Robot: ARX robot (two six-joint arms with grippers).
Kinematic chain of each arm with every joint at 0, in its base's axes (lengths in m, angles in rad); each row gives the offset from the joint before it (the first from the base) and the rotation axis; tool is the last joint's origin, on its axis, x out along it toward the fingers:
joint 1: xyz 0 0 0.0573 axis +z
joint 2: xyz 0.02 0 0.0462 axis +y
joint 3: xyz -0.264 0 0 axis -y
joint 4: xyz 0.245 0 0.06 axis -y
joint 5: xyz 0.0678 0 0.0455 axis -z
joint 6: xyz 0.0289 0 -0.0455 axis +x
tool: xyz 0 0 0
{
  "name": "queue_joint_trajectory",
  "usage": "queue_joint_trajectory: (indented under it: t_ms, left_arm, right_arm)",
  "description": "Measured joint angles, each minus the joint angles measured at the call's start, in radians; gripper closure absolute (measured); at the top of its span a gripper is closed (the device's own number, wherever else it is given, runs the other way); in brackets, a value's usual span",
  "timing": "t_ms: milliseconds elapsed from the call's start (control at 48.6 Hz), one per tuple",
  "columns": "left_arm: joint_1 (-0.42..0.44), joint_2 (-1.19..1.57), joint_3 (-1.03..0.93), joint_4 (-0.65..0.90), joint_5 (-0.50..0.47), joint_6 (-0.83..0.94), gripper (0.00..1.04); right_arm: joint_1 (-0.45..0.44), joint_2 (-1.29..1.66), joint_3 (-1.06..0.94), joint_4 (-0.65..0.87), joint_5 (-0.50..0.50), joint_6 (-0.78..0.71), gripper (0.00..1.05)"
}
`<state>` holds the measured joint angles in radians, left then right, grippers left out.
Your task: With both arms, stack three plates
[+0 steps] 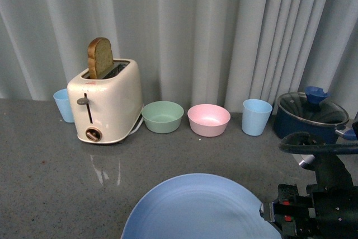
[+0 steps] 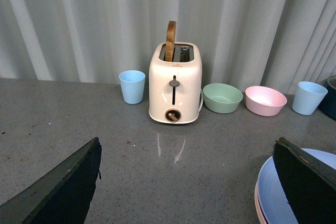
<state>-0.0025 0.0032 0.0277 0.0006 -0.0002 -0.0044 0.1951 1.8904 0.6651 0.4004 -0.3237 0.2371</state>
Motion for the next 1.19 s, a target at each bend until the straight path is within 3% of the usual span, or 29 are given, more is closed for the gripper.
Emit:
queue_joint_trajectory:
  t_ms: [123, 329, 411, 453, 597, 699, 761, 823, 1111, 1193]
  left_arm:
    - [0.000, 0.000, 0.000, 0.000, 0.000, 0.000, 0.07]
    - [0.000, 0.000, 0.000, 0.000, 0.000, 0.000, 0.07]
    - [0.000, 0.000, 0.000, 0.000, 0.000, 0.000, 0.07]
    - [0.000, 0.000, 0.000, 0.000, 0.000, 0.000, 0.07]
    - [0.000, 0.000, 0.000, 0.000, 0.001, 0.000, 0.07]
    - [0.000, 0.000, 0.000, 0.000, 0.000, 0.000, 0.07]
    - [0.000, -0.003, 0.000, 0.000, -0.001, 0.000, 0.07]
    - [0.000, 0.001, 0.000, 0.000, -0.002, 0.000, 0.07]
    - [0.000, -0.001, 0.000, 0.000, 0.000, 0.000, 0.07]
    - [0.000, -0.001, 0.000, 0.000, 0.000, 0.000, 0.07]
  right_arm:
    - [-0.015, -0.049, -0.014, 0.000, -0.024, 0.003, 0.52]
    - [-0.065, -0.211, -0.077, -0.011, -0.047, 0.011, 0.22]
    - [-0.104, -0.322, -0.138, 0.007, 0.038, 0.012, 0.07]
    - [-0.119, -0.380, -0.170, 0.017, 0.097, 0.011, 0.07]
    - [-0.125, -0.394, -0.183, 0.033, 0.119, 0.003, 0.08]
    - [-0.102, -0.288, -0.319, 0.529, 0.361, -0.125, 0.24]
    - [-0.105, -0.282, -0.401, 0.747, 0.398, -0.171, 0.35]
    - [-0.112, -0.331, -0.438, 0.869, 0.401, -0.199, 0.46]
    - [-0.181, -0.568, -0.555, 0.783, 0.327, -0.233, 0.92]
    - [-0.192, -0.682, -0.561, 0.666, 0.328, -0.236, 1.02]
